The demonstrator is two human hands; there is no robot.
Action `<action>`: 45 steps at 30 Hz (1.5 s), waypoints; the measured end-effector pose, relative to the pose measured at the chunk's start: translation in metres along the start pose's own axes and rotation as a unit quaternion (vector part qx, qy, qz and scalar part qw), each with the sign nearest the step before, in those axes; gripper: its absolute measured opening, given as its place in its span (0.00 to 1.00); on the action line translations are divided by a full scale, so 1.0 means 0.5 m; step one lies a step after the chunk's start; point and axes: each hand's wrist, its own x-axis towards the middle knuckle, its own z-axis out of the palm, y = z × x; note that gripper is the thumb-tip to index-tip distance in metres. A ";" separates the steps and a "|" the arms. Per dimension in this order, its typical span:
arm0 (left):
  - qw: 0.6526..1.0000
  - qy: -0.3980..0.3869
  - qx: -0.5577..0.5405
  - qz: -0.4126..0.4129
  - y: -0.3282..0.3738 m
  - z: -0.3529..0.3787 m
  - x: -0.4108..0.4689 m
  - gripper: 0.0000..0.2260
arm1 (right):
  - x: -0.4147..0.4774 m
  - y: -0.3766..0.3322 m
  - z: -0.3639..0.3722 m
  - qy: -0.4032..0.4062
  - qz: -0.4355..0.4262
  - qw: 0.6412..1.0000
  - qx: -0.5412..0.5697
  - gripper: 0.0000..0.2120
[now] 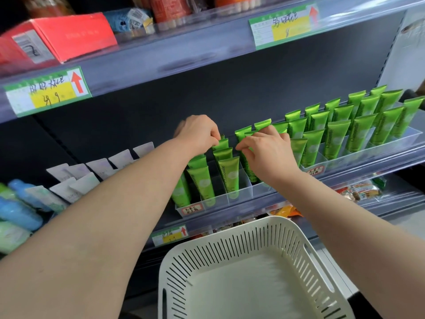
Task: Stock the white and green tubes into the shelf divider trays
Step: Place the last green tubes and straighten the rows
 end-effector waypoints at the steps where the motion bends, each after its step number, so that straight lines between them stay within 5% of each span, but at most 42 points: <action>1: 1.000 0.000 0.006 0.002 -0.001 0.004 -0.003 0.04 | 0.000 -0.003 0.002 -0.004 0.000 1.000 -0.002 0.10; 8: 0.995 0.035 -0.090 -0.040 -0.003 0.005 -0.006 0.04 | 0.000 -0.001 -0.001 -0.002 0.000 1.000 -0.001 0.10; 19: 0.994 0.037 -0.009 -0.100 -0.007 0.020 0.034 0.02 | -0.002 0.029 -0.025 0.003 0.018 1.000 -0.018 0.11; 29: 0.995 0.040 0.029 -0.089 -0.008 0.041 0.043 0.02 | 0.003 0.027 -0.011 0.003 0.010 1.000 -0.016 0.11; 45: 0.993 0.066 -0.093 -0.019 0.049 0.024 0.039 0.07 | -0.010 0.052 -0.015 0.010 0.041 0.999 -0.033 0.12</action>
